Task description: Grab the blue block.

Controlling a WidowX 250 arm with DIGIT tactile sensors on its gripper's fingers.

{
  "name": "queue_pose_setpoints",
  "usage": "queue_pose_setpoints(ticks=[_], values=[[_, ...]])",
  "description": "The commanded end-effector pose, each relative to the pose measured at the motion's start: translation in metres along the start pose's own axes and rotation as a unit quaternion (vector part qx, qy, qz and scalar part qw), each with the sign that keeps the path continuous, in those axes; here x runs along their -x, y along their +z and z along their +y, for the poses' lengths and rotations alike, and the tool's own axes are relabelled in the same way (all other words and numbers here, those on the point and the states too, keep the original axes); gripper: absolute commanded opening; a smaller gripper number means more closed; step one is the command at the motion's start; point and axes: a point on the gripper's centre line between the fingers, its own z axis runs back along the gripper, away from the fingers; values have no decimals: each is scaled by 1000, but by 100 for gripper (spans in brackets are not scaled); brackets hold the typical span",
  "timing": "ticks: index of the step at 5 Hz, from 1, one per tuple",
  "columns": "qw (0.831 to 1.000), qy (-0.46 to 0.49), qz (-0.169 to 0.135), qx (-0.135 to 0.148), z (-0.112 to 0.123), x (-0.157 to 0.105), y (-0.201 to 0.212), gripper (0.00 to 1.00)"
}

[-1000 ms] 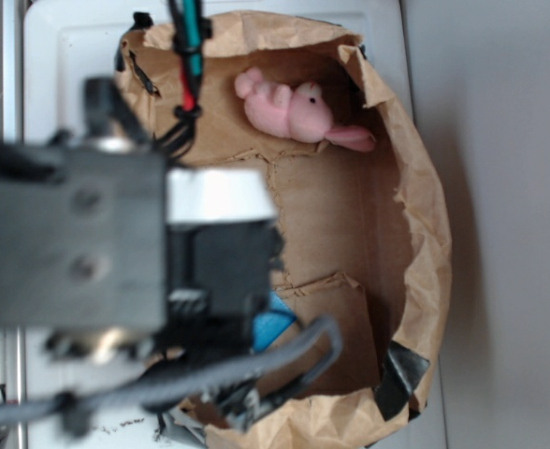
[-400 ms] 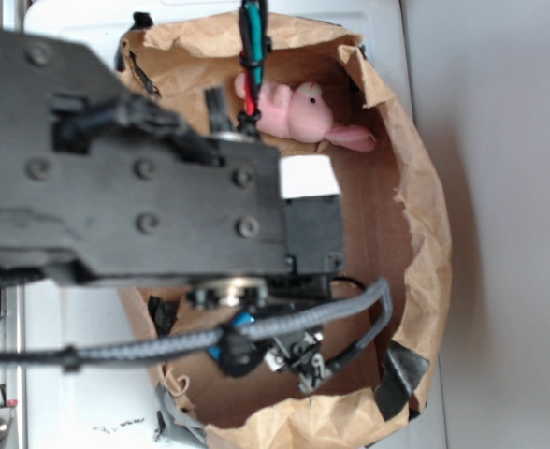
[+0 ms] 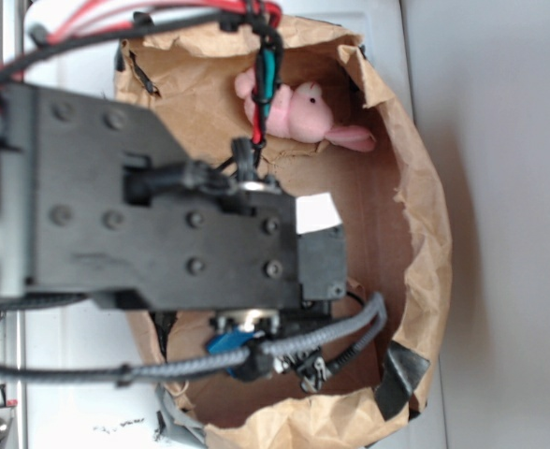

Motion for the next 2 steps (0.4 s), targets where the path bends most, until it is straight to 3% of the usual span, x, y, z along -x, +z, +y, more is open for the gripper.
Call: queue_pose_setpoints(ticks=[1,2], values=[[1000,-27,0,11,-16,4,-22,100],[999,-34,9,16,-28,8,-32,100]])
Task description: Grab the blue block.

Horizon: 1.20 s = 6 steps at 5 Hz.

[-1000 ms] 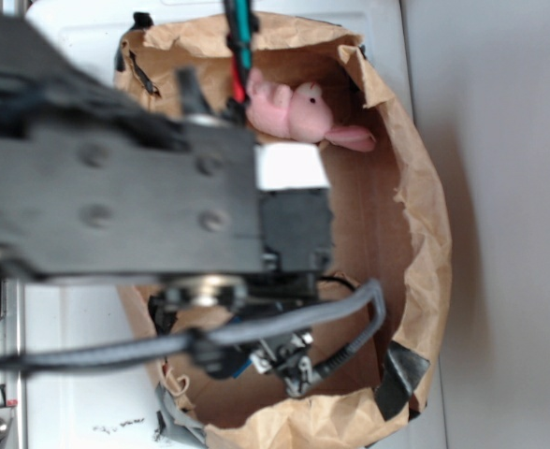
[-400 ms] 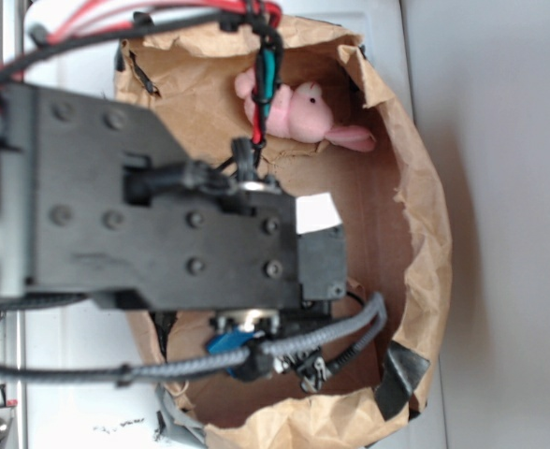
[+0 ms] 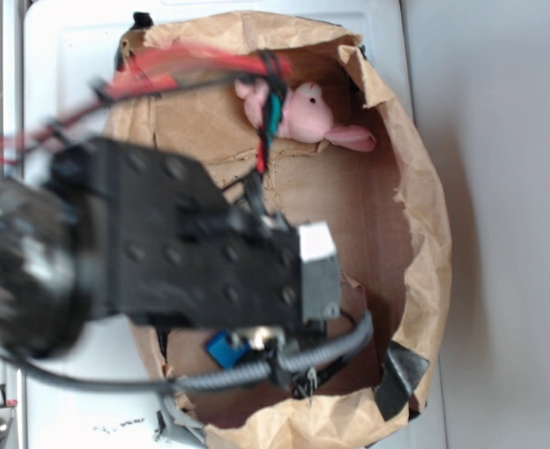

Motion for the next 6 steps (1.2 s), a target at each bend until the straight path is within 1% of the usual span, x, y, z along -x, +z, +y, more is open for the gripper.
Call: queue_pose_setpoints(ticks=[1,2,3,4,6], values=[[999,-26,-10,19,-34,10,-2,100],[999,-30,-8,17,-40,17,-5,100],[1000,-26,-1,13,-40,17,-6,100],[999,-28,13,12,-38,17,-5,100],[999,-35,24,7,-36,14,-4,100]])
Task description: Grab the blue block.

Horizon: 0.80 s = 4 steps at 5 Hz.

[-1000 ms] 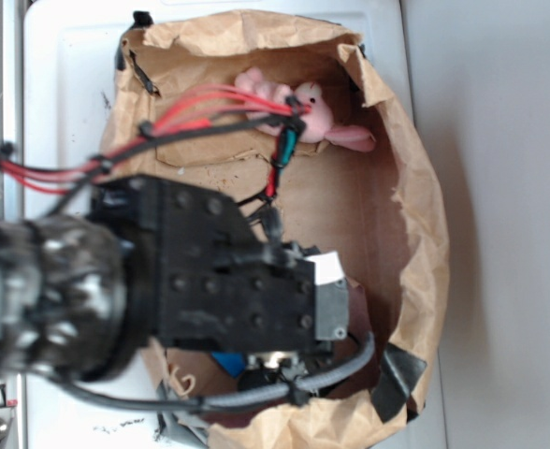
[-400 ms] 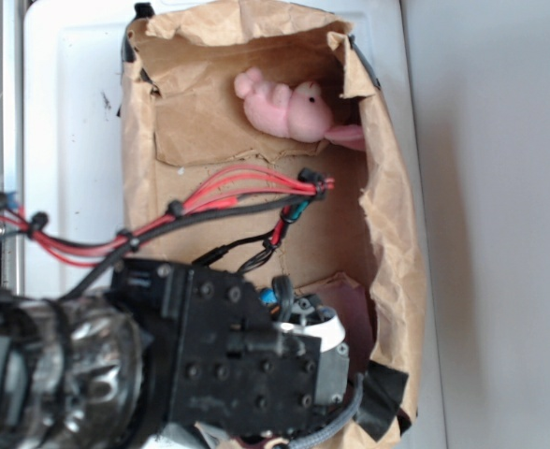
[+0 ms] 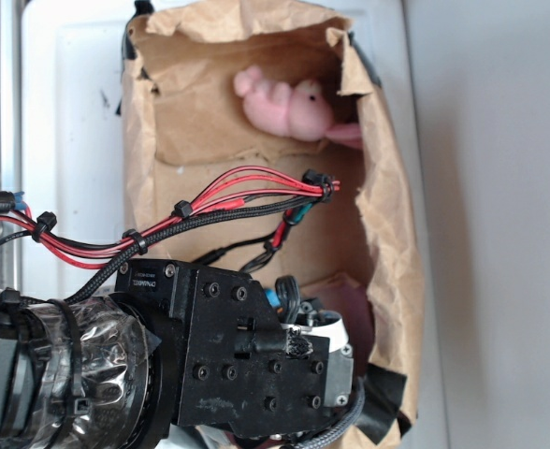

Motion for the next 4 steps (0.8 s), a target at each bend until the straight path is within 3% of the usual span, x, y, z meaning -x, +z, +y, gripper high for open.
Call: queue_pose_setpoints(ticks=[1,4], values=[[1000,-15,-9,11,-7,-8,13,100],[1000,-31,-5,4,-4,-8,17,100]])
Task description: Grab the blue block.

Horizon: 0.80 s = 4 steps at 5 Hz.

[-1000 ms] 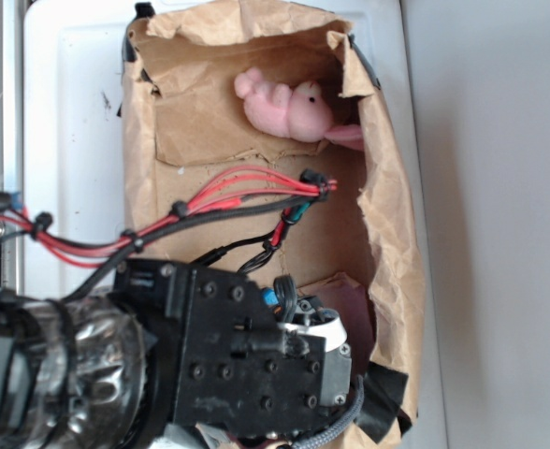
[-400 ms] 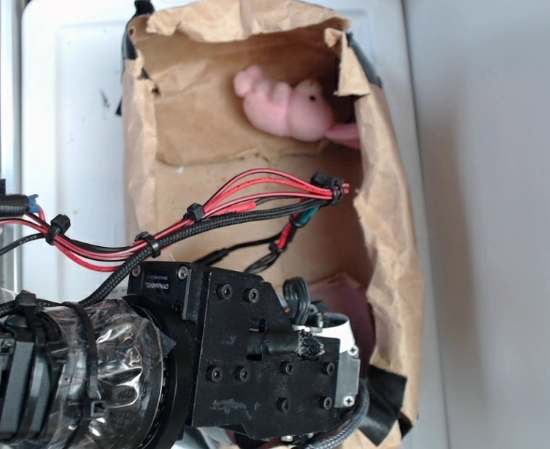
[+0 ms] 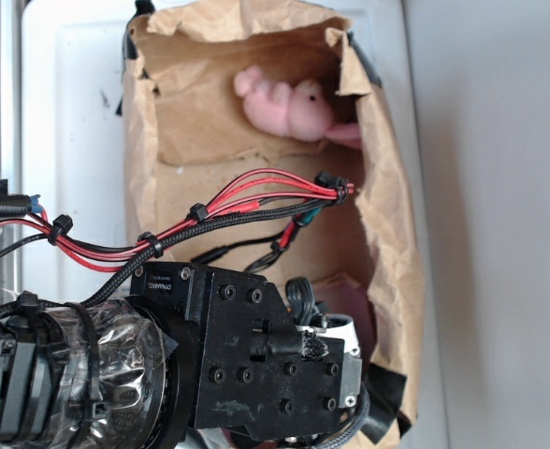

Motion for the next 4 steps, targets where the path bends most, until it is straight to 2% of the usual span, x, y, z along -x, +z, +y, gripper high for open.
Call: queue_pose_setpoints(ticks=[1,2,3,4], values=[[1000,-6,-26,16,-4,-11,17,100],[1000,-6,-26,16,-4,-11,17,100],[999,12,-29,25,17,-12,5,100],[999,12,-38,31,23,-6,7,100]])
